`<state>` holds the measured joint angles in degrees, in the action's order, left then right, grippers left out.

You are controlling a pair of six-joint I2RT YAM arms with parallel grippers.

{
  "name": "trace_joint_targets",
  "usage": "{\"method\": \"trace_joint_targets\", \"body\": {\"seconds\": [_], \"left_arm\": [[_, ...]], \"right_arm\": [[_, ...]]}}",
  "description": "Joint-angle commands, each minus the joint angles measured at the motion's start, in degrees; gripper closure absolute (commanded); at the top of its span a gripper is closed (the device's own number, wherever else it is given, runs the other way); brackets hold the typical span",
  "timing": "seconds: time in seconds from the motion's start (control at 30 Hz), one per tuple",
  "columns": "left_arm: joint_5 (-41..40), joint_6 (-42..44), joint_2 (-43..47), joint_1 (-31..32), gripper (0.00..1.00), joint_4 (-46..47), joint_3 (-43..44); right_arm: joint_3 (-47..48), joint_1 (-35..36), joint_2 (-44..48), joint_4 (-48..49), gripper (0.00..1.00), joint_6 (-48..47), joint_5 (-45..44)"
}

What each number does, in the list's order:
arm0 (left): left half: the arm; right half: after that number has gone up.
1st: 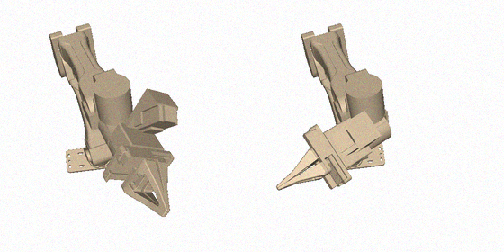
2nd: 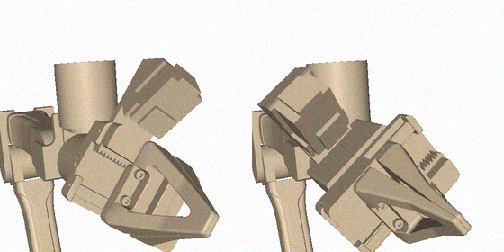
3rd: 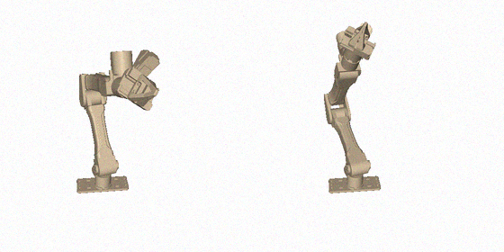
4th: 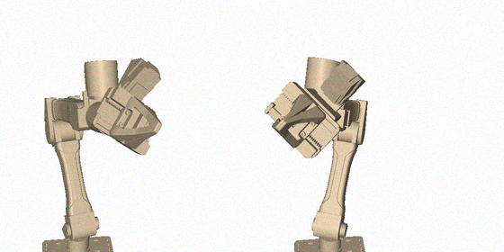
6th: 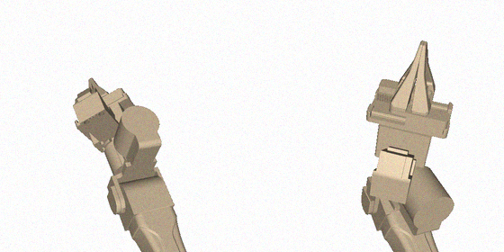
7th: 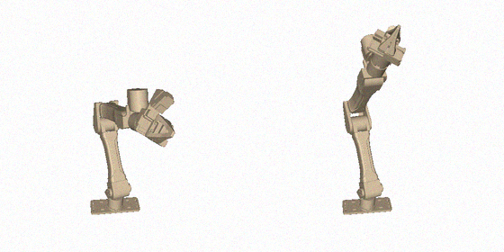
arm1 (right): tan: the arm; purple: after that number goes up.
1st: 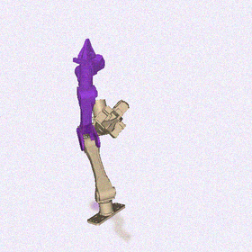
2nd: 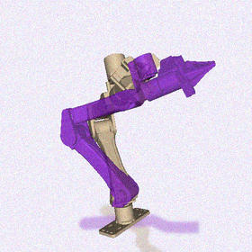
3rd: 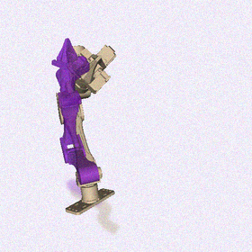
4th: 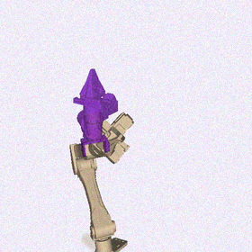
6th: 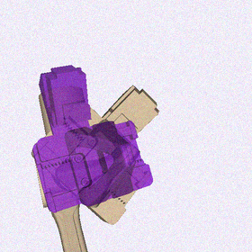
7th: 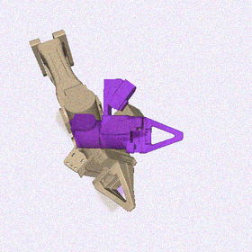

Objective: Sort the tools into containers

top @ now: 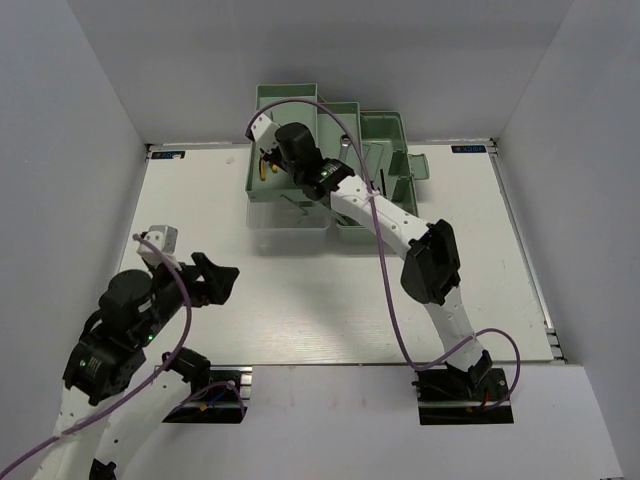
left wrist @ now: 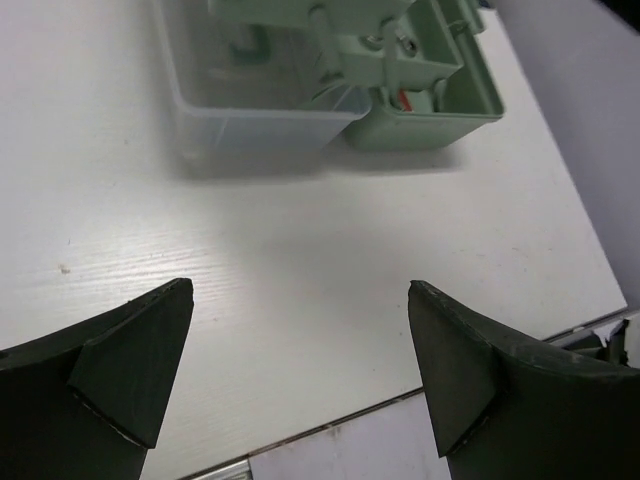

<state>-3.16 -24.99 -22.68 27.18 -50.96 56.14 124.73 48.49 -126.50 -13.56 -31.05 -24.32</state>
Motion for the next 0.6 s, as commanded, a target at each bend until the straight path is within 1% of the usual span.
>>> {"method": "trace_joint_targets", "body": {"seconds": [0.0, 0.03, 0.07, 0.1, 0.2, 0.27, 0.33, 0.37, 0.4, 0.43, 0.47, 0.5, 0.53, 0.57], "left_arm": [[-3.35, -2.34, -5.00, 0.15, 0.01, -3.18, -1.64], [-3.35, -2.34, -6.23, 0.15, 0.01, -3.18, -2.69], [-3.87, -2.95, -6.24, 0.15, 0.01, -1.18, -3.22], [-3.87, -3.65, -6.76, 0.15, 0.01, -0.12, -4.36], [-5.02, -4.71, -8.25, 0.15, 0.01, 4.19, -7.17], [-6.50, -6.03, -9.31, 0.15, 0.01, 7.17, -8.67], [-7.38, -7.34, -10.98, 0.15, 0.04, 9.38, -11.22], [-8.08, -7.35, -10.99, 0.15, 0.05, 12.08, -12.10], [-8.09, -7.87, -11.77, 0.15, 0.07, 13.76, -13.93], [-8.09, -7.88, -12.56, 0.15, 0.13, 15.17, -14.82], [-8.09, -7.88, -13.09, 0.15, 0.19, 16.58, -15.44], [-8.09, -7.88, -13.62, 0.15, 0.26, 19.55, -16.75], [-8.09, -7.88, -14.23, 0.15, 0.42, 20.80, -16.76], [-8.61, -7.88, -15.72, 0.15, 0.50, 21.94, -17.46]], "right_arm": [[0.78, -0.41, 3.71, 3.81, 0.64, 0.37, 0.05], [0.69, -0.41, 3.89, 3.37, 0.62, 0.90, 0.49], [0.69, -0.67, 5.19, 2.76, 0.62, 0.99, 0.50], [0.78, -0.42, 5.47, 2.32, 0.58, 1.08, 1.02], [0.34, -0.50, 7.49, 0.91, 0.53, 1.87, 1.90], [-0.01, -0.59, 9.59, 0.12, 0.53, 3.17, 2.43], [-0.71, -0.85, 11.43, -2.16, 0.53, 3.97, 3.04], [-0.97, -0.85, 13.10, -2.87, 0.56, 6.15, 5.92], [-1.06, -1.20, 13.73, -6.35, 0.58, 6.87, 7.60], [-1.24, -1.38, 14.52, -7.43, 0.67, 7.49, 9.10], [-2.55, -1.55, 17.13, -8.40, 0.75, 8.62, 13.37], [-3.34, -2.25, 18.29, -10.85, 0.86, 8.72, 18.99], [-4.13, -2.52, 20.13, -12.35, 0.99, 8.38, 23.83], [-6.32, -2.70, 21.89, -14.89, 1.00, 7.68, 27.53]]}}
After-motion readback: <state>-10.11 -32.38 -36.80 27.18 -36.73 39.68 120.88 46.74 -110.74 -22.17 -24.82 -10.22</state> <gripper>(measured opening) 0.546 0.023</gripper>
